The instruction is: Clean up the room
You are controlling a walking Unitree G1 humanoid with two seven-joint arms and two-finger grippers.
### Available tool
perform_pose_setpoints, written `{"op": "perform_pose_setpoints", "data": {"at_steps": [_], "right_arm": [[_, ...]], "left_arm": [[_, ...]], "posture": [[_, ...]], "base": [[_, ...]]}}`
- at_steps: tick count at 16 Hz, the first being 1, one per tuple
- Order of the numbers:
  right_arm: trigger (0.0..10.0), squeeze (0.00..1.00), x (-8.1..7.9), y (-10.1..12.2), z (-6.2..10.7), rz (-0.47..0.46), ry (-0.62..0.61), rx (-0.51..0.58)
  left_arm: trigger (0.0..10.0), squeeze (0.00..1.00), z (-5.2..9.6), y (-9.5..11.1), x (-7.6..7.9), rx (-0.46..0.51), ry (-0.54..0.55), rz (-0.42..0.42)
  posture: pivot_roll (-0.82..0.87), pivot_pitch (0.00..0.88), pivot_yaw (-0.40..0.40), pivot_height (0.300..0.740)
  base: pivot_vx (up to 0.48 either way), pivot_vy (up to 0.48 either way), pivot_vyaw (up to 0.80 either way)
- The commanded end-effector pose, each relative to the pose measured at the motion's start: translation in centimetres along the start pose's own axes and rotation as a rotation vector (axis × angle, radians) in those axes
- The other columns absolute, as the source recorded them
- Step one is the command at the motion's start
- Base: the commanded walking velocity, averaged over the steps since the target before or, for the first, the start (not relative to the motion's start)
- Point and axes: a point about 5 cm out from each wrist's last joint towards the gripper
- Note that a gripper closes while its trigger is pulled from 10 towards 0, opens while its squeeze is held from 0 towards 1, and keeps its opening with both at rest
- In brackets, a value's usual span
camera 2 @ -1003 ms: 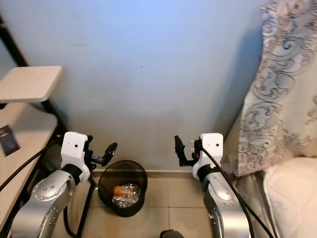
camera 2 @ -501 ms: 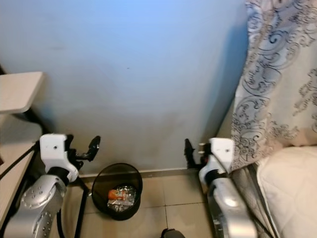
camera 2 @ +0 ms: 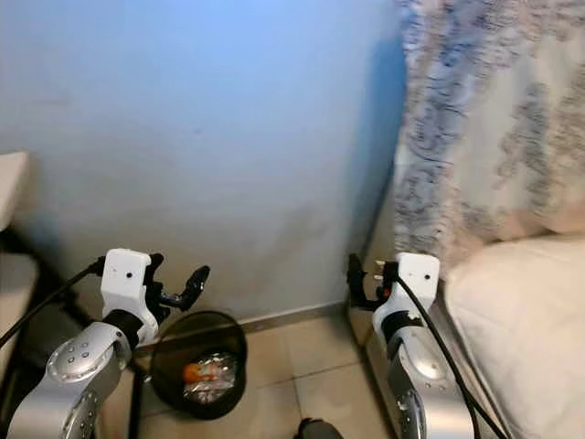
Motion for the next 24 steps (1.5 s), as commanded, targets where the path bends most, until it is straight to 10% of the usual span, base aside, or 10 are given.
{"op": "perform_pose_setpoints", "data": {"at_steps": [1,24], "right_arm": [[10.0,0.0,-0.4,0.4,0.0,0.019,0.022,0.018],[10.0,0.0,-0.1,0.0,-0.3,0.026,-0.064,0.053]], "left_arm": [[10.0,0.0,-0.1,-0.1,-0.4,-0.006,0.021,-0.034],[10.0,0.0,-0.5,0.6,-2.3,0.043,0.08,-0.074]], "posture": [[-0.05,0.0,0.029,0.74],[-0.01,0.0,0.011,0.74]], "base": [[0.0,0.0,-0.75],[0.0,0.0,-0.75]]}}
Point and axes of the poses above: a point about 5 cm out from each wrist's last joint towards the gripper, its own z axis pointing back from the gripper into the wrist, its own y axis along the axis of the wrist's last joint, x = y × z, and after that the axes turned 15 degrees about -z, right-handed
